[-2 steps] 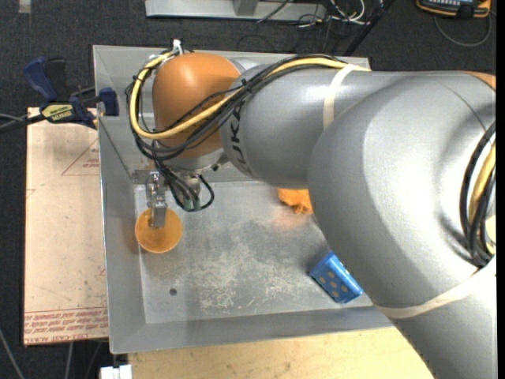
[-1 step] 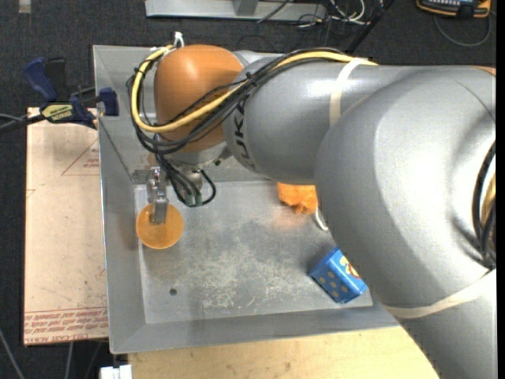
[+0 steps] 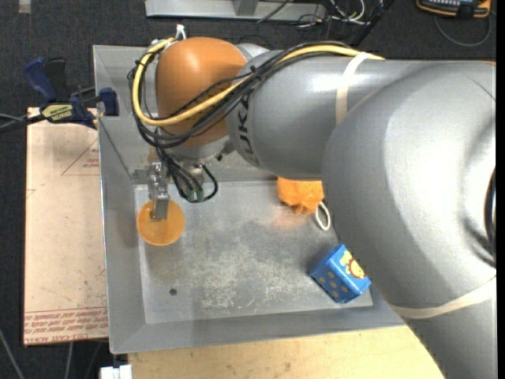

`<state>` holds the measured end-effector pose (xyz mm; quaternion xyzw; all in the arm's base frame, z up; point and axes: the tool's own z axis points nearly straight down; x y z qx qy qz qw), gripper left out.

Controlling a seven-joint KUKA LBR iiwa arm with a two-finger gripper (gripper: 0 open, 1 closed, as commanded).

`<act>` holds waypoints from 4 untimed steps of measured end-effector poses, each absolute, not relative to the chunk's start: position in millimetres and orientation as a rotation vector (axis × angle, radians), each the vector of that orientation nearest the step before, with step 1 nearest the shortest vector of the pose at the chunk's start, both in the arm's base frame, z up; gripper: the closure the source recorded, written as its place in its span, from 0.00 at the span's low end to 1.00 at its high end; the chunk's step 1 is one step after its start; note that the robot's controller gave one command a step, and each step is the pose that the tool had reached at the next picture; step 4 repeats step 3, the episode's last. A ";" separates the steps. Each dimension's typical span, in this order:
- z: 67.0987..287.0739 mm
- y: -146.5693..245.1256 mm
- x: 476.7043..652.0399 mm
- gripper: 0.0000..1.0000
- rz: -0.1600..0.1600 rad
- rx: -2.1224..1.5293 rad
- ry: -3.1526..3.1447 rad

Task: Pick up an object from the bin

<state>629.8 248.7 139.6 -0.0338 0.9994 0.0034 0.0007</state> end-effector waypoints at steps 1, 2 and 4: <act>156.3 248.9 630.0 1.00 0.012 -0.106 3.137; 170.5 249.0 630.5 1.00 0.013 -0.106 3.135; 181.0 249.1 630.9 1.00 0.014 -0.105 3.133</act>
Offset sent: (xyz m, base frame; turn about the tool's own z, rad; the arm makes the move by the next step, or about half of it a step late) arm -0.0002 -0.0001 0.0101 0.0000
